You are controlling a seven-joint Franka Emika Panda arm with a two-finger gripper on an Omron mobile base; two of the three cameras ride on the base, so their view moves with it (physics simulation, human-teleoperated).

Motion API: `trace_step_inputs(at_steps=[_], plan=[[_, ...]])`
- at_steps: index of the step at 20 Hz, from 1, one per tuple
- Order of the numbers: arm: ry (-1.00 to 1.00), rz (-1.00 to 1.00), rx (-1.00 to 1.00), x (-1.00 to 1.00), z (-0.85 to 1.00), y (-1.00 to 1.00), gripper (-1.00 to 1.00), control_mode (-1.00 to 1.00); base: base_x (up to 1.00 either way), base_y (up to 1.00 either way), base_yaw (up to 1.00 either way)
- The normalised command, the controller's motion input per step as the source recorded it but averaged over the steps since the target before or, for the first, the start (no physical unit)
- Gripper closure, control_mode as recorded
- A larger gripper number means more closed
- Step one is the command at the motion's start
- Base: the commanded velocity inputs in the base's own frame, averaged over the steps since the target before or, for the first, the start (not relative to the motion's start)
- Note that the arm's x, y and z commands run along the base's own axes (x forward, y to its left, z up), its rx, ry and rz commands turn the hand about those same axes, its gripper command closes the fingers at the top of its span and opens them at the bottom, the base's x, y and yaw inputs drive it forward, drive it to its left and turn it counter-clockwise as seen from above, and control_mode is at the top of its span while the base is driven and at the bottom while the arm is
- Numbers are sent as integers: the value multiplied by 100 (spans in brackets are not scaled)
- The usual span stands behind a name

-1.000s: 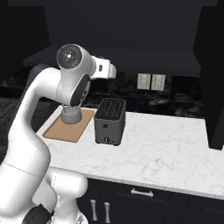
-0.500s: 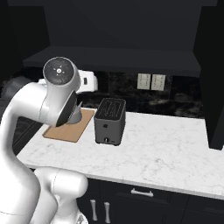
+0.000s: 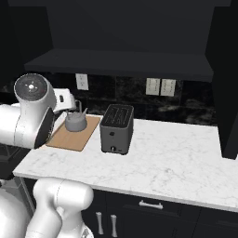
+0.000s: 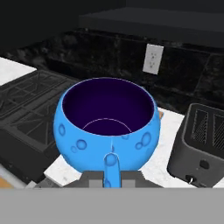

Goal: Pick the kettle from the counter and place it on the tray. Then pick the mug from the cabinet and place it on the tray. Then close the cabinet doors.

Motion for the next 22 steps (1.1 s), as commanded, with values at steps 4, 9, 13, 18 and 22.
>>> trace_step_inputs(at_steps=[4,9,13,18,22], plan=[[5,1,-1,22,-73,61,100,-100,0,0,0],[28,12,0,44,-78,33,100,-100,0,0,0],[22,13,-3,40,-64,32,100,-100,0,0,0],[7,13,-2,42,-48,23,100,-100,0,0,0],[-1,4,-7,39,-44,11,100,-100,0,0,0]])
